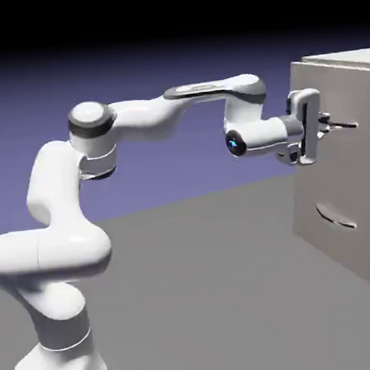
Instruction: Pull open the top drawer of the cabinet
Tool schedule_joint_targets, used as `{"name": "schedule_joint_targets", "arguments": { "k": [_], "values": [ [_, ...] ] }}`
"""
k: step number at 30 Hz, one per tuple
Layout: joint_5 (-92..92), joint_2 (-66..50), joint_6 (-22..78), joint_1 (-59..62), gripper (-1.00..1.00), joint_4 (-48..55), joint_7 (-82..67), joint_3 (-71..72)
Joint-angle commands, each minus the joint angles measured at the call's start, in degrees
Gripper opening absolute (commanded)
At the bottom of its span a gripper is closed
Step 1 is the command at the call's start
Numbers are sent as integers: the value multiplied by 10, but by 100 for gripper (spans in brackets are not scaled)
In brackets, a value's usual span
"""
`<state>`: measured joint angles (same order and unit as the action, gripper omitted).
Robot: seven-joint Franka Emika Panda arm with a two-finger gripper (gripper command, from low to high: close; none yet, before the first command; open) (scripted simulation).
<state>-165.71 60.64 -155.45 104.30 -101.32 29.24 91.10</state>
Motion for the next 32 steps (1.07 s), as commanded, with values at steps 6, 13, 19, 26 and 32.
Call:
{"name": "schedule_joint_targets", "arguments": {
  "k": [6,13,19,26,32],
  "values": [
    [-3,-9,29,-110,-100,-125,-17,-58],
    [1,-7,47,-253,-100,-267,-33,-137],
    [-3,-19,40,-372,-100,-360,-77,-204],
    [1,-3,19,-497,-100,-449,-100,-279],
    [12,23,-3,-571,100,-497,-98,-318]
  ]
}}
